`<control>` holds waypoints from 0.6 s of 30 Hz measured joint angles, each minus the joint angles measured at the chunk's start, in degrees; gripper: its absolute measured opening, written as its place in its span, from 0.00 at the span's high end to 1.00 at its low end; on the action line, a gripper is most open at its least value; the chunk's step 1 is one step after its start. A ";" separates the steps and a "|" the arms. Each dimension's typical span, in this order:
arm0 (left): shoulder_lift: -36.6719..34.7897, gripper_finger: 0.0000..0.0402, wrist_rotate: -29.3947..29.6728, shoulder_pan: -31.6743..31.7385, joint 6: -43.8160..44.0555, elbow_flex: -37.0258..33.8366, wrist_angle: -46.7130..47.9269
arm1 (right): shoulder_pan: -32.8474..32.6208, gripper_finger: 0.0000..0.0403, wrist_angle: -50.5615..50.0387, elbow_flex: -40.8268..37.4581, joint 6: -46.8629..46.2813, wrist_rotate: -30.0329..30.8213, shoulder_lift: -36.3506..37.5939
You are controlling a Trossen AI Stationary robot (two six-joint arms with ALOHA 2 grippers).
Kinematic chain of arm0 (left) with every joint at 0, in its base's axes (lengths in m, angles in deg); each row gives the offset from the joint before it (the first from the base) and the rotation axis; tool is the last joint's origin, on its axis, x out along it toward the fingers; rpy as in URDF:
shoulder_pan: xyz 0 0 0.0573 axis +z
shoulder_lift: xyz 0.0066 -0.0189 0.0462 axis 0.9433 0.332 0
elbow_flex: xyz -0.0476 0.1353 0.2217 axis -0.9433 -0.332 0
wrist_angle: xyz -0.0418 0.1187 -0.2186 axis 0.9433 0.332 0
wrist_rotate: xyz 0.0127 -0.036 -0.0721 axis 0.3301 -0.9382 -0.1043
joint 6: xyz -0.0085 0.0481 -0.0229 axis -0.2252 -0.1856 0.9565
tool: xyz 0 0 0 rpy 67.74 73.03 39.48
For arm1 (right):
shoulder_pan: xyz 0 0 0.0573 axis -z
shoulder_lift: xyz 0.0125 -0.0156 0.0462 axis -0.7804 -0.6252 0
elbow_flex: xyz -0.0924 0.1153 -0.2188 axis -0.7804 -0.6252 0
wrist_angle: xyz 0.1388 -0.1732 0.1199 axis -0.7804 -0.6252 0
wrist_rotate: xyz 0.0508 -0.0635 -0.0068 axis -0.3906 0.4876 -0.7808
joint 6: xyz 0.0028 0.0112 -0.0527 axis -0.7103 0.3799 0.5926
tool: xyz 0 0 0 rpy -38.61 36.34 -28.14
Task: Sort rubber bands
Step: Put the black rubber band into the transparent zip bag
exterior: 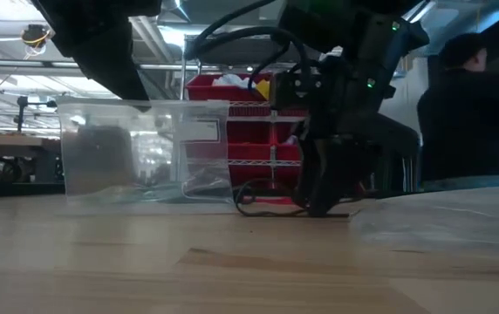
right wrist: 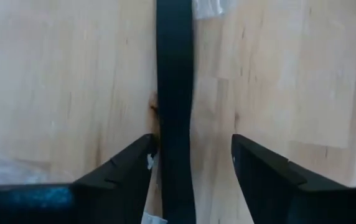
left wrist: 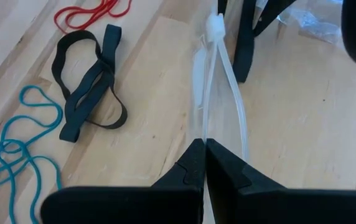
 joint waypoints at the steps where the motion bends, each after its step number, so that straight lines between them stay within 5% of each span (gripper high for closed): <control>1: 0.00 1.00 0.02 0.00 0.01 0.00 -0.02 | 0.12 0.48 0.15 0.07 -0.03 -0.66 -0.77; 6: 0.00 1.00 0.02 0.00 0.00 0.00 0.03 | 0.64 0.61 2.29 0.36 -0.60 -4.76 -3.73; 13: 0.00 1.00 0.02 0.00 -0.17 0.00 0.04 | 0.64 0.95 3.30 0.38 -1.65 -6.20 -4.45; 18: 0.00 1.00 0.02 0.00 -0.31 0.00 0.04 | 0.63 0.97 2.47 1.18 -1.67 -6.04 -4.45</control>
